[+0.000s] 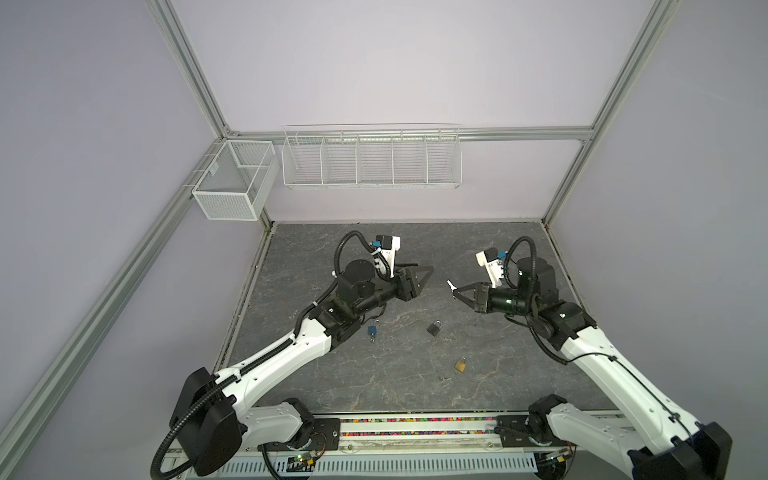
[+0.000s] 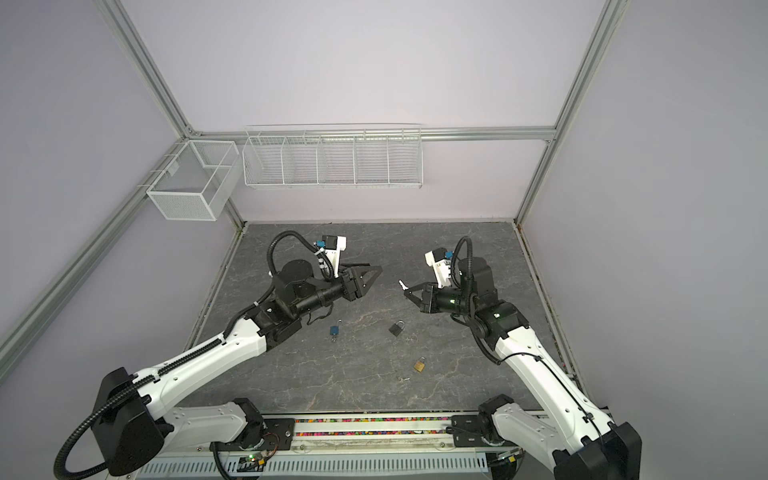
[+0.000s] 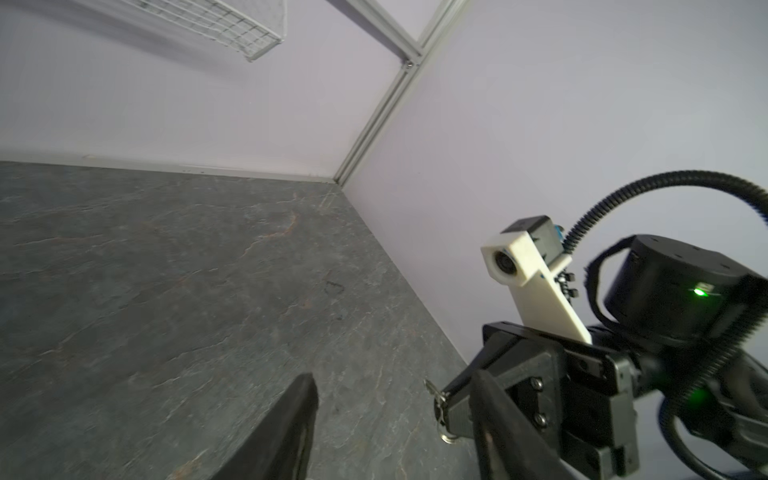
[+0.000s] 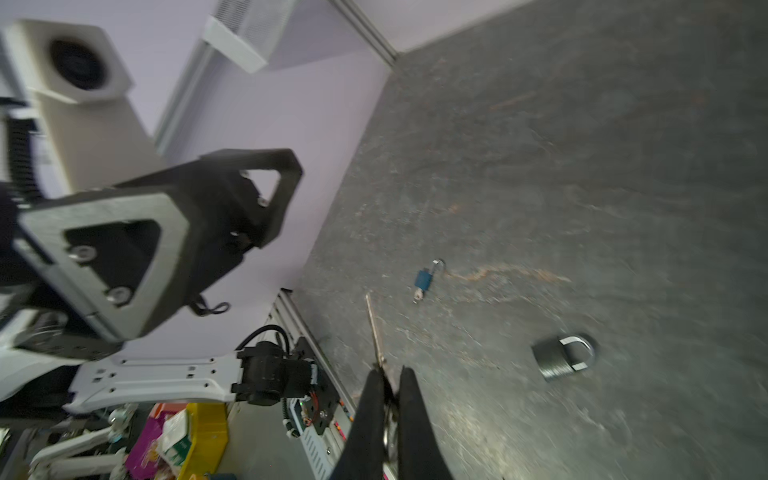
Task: Unlock with the key
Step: 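Grasp the black padlock with the left gripper while the right carries the key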
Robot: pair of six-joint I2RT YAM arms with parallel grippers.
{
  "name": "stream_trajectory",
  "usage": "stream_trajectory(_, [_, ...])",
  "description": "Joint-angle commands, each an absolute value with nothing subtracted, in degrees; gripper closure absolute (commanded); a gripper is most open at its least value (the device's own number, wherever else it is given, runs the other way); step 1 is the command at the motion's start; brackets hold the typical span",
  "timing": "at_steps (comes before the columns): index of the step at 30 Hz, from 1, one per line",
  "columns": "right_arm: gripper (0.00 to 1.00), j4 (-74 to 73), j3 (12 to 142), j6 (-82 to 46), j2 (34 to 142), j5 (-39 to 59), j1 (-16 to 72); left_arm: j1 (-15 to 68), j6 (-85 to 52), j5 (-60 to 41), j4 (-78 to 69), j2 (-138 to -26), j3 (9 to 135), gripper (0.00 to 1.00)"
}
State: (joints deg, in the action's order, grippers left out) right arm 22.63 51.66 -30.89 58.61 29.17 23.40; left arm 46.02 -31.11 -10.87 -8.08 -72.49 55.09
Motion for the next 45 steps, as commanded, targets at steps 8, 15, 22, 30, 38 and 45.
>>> stream_trajectory(8, [0.94, 47.7, 45.0, -34.4, 54.6, 9.4, 23.3, 52.3, -16.3, 0.8, 25.3, -95.5, 71.4, 0.4])
stream_trajectory(15, [0.94, 46.9, 42.1, -37.0, 52.5, 7.6, 23.1, 57.6, -11.1, 5.9, 37.1, -109.4, 82.9, 0.39])
stream_trajectory(22, [0.94, 46.1, 41.5, -36.4, 53.8, 8.5, 23.2, 59.6, -8.8, 5.0, 41.4, -117.2, 88.6, 0.39])
stream_trajectory(30, [0.94, 45.1, 41.5, -35.6, 54.2, 9.7, 23.2, 59.7, -9.3, 6.3, 42.6, -120.4, 90.2, 0.43])
stream_trajectory(38, [0.94, 44.4, 41.5, -34.8, 54.7, 10.6, 23.2, 59.7, -11.0, 5.1, 43.0, -123.0, 91.7, 0.53])
stream_trajectory(45, [0.94, 44.5, 41.2, -34.2, 54.7, 10.4, 23.2, 60.0, -12.4, 5.8, 42.7, -123.3, 91.1, 0.58])
